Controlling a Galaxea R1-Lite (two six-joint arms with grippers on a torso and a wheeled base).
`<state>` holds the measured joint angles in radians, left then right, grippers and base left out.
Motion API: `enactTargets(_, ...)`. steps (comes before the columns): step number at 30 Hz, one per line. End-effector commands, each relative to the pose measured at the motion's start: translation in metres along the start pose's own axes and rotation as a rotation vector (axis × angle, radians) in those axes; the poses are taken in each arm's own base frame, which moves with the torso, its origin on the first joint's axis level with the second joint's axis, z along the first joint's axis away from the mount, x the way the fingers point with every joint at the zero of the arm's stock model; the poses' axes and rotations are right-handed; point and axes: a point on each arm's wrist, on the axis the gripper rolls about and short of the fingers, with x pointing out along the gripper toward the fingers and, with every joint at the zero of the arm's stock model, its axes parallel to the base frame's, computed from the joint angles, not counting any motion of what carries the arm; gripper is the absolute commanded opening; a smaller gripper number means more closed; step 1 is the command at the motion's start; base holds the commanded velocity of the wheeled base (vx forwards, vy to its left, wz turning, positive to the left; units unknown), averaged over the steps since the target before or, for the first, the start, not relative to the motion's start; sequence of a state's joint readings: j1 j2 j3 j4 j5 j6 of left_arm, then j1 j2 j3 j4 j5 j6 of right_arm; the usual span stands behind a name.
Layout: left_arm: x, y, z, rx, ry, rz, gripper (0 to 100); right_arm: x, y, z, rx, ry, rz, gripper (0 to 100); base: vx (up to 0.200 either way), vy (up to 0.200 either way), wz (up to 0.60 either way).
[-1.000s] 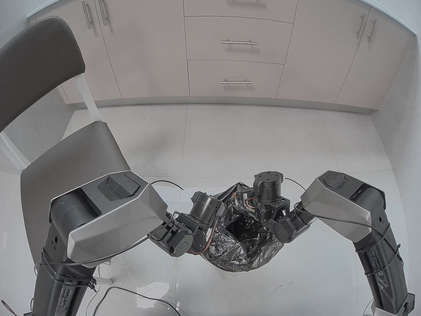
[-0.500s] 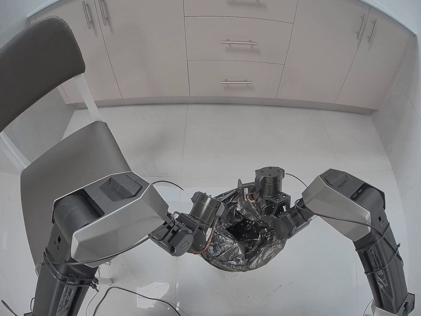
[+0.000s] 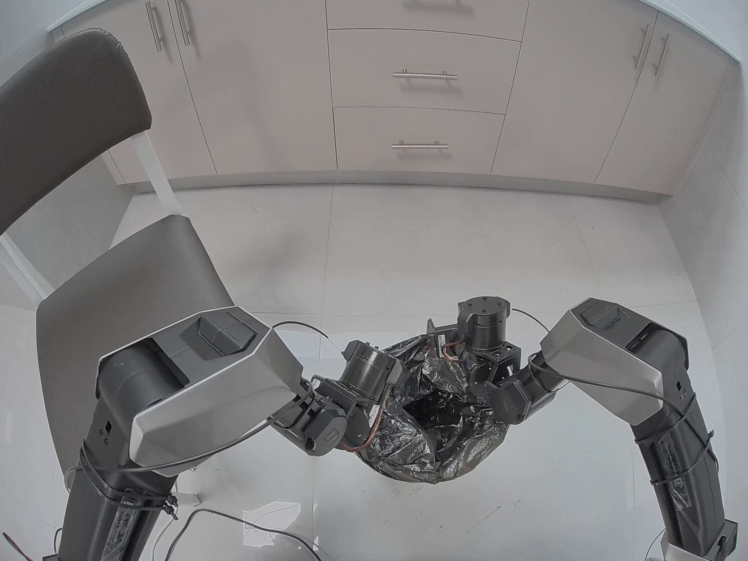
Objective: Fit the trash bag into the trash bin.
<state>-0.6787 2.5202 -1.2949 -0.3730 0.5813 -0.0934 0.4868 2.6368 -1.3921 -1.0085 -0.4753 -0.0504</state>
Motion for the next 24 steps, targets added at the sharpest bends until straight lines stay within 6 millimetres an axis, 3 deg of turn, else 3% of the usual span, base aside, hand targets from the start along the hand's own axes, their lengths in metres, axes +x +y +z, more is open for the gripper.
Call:
enactTargets(1, 0.000, 0.000, 0.000, -0.010, 0.000, 0.000, 0, -0.013, 0.000, 0.015, 0.006, -0.014, 0.012, 100, 0.000, 0.000, 0.00)
enactTargets(4, 0.000, 0.000, -0.001, -0.008, 0.004, 0.000, 0, -0.015, -0.001, 0.021, 0.013, -0.024, 0.012, 100, 0.000, 0.000, 0.00)
enactTargets(5, 0.000, 0.000, -0.001, -0.007, 0.005, 0.000, 100, -0.015, -0.002, 0.021, 0.013, -0.024, 0.012, 100, 0.000, 0.000, 0.00)
enactTargets(24, -0.016, 0.009, 0.016, -0.045, -0.037, -0.001, 100, -0.019, -0.004, 0.025, 0.033, -0.030, 0.012, 100, 0.000, 0.000, 0.00)
